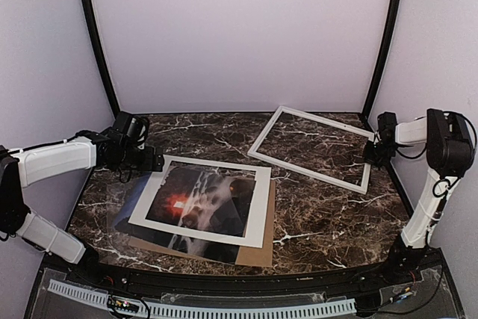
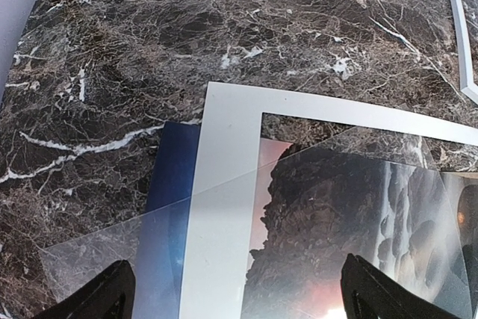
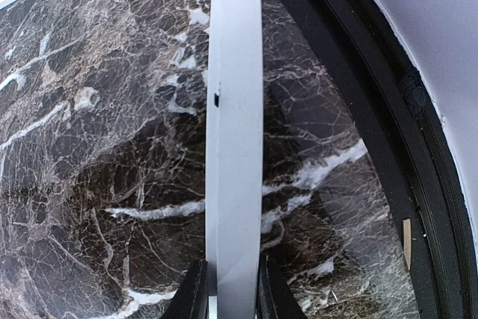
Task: Put the photo into the frame
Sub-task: Move the frame body to the center of the board.
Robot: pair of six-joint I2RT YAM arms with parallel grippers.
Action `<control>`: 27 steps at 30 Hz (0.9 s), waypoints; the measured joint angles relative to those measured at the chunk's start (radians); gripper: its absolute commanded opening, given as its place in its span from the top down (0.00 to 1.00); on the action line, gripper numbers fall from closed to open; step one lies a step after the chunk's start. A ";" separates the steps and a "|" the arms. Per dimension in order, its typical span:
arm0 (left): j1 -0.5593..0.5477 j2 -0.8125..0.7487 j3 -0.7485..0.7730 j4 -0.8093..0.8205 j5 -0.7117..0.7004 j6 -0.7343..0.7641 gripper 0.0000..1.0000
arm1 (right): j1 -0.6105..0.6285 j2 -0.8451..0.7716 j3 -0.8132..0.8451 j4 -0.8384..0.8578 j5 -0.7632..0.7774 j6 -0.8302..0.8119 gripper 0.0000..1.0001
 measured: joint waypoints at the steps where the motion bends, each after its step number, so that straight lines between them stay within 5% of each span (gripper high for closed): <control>1: 0.000 0.000 0.000 0.000 0.001 0.000 0.01 | 0.000 0.000 0.000 0.000 0.002 -0.001 1.00; 27: 0.000 0.002 0.011 -0.010 0.021 -0.016 0.01 | 0.122 -0.173 -0.219 0.042 0.064 -0.074 0.98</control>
